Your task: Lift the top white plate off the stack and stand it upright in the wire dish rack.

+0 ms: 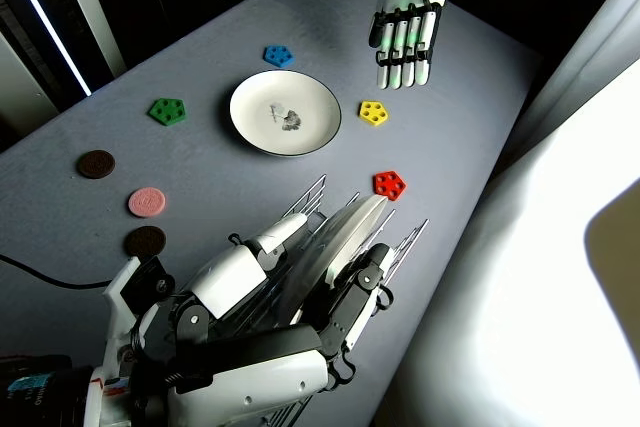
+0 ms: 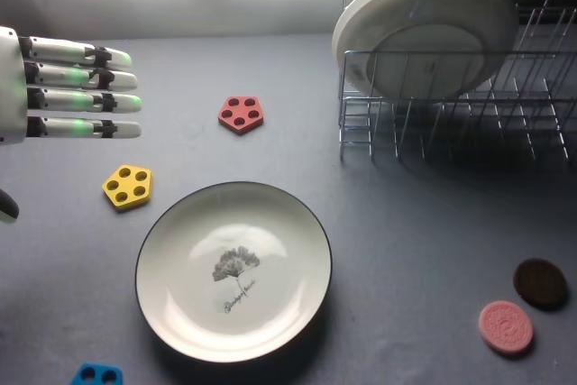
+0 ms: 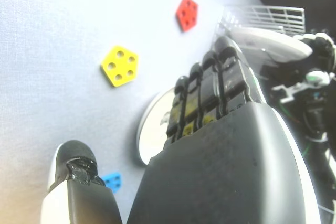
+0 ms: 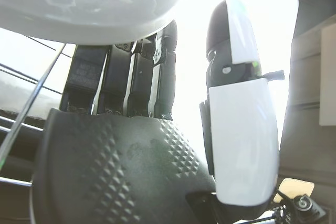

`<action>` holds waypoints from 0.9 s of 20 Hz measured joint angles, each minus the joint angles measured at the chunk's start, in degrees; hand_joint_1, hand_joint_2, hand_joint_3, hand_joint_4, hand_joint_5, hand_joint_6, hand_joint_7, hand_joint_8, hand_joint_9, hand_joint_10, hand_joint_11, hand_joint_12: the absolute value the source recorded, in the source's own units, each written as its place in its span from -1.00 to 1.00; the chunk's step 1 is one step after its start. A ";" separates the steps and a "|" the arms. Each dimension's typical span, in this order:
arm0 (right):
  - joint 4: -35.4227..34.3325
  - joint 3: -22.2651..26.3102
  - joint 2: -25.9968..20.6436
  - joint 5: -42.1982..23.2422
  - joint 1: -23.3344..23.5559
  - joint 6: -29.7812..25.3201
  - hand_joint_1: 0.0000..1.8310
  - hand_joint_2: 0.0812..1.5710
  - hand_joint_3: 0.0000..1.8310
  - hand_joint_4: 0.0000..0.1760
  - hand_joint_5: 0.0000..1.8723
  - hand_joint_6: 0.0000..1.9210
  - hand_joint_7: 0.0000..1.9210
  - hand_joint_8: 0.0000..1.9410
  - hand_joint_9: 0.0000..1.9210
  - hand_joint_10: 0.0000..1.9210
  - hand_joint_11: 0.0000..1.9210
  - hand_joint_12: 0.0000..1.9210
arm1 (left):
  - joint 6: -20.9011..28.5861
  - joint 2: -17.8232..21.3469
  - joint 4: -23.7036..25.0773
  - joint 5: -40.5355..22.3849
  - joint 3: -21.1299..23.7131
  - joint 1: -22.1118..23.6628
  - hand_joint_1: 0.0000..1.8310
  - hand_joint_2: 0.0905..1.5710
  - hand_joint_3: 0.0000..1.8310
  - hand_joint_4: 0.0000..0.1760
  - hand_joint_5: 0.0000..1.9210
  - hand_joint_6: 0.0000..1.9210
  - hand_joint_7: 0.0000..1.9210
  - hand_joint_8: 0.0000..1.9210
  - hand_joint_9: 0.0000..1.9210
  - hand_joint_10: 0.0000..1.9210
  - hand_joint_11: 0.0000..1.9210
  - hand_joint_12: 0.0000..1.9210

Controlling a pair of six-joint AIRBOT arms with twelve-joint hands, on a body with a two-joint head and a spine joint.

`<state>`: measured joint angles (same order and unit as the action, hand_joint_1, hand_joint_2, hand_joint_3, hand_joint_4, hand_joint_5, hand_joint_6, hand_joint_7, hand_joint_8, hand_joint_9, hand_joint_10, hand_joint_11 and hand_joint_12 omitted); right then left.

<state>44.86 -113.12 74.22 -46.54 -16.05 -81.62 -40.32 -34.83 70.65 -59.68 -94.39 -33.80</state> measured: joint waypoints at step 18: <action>0.35 -1.16 0.44 0.96 3.19 0.50 0.23 0.25 -1.00 -1.00 -0.35 -1.00 -0.40 -1.00 -0.35 -1.00 -0.14 -0.97 | 0.00 0.24 -0.22 -2.12 -0.24 0.00 -0.72 0.16 -1.00 -1.00 -0.99 -1.00 -0.98 -1.00 -0.99 -1.00 -0.98 -0.88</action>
<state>45.21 -114.28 74.65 -45.58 -12.86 -81.12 -40.32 -34.59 70.43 -61.80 -94.63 -33.80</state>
